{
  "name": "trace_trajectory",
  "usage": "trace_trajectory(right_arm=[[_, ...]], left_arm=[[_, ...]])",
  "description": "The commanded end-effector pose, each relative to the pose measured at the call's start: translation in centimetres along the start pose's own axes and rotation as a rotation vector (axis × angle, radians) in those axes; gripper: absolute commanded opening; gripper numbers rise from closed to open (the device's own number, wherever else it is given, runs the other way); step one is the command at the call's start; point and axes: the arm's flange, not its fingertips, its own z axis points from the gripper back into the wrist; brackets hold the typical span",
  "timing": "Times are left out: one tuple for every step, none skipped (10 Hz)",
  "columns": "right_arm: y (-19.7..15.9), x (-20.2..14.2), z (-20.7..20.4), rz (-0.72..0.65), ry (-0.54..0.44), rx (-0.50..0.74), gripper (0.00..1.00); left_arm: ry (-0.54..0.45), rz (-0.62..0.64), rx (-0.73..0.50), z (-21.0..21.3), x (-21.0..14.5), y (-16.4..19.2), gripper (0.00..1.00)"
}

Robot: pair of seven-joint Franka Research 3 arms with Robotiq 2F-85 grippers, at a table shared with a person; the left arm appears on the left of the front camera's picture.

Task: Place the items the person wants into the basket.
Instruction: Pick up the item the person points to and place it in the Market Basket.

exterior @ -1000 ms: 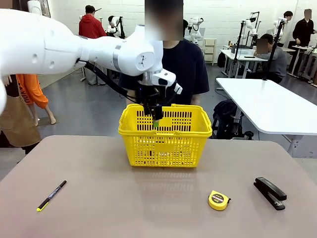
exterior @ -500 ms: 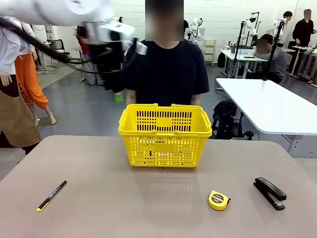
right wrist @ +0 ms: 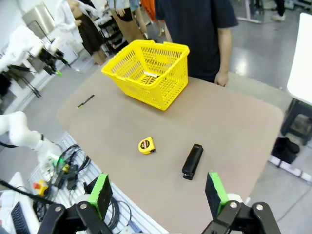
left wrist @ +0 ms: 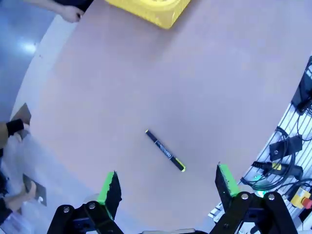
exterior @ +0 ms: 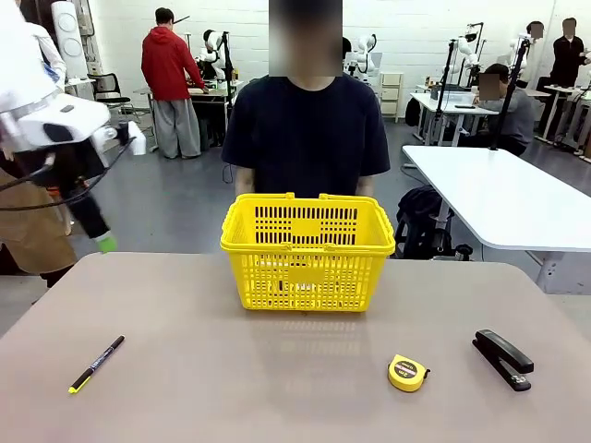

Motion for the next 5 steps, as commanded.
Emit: trace_trajectory(right_arm=[[0.0, 0.1, -0.1, 0.012, -0.025, 0.025, 1.00], [0.0, 0.1, -0.1, 0.012, -0.025, 0.025, 1.00], [0.0, 0.1, -0.1, 0.012, -0.025, 0.025, 1.00], [0.0, 0.1, -0.1, 0.012, -0.025, 0.025, 1.00], [0.0, 0.1, -0.1, 0.012, -0.025, 0.025, 1.00]], left_arm=[[-0.010, 0.029, 0.023, -0.2, -1.1, 1.2, 1.00], [0.101, 0.153, 0.127, -0.7, 0.9, 1.4, 1.00], [0.000, 0.025, 0.001, -0.4, -1.3, 1.0, 1.00], [0.000, 0.025, 0.001, -0.4, -1.3, 1.0, 1.00], [0.000, 0.025, 0.001, -0.4, -1.3, 1.0, 1.00]])
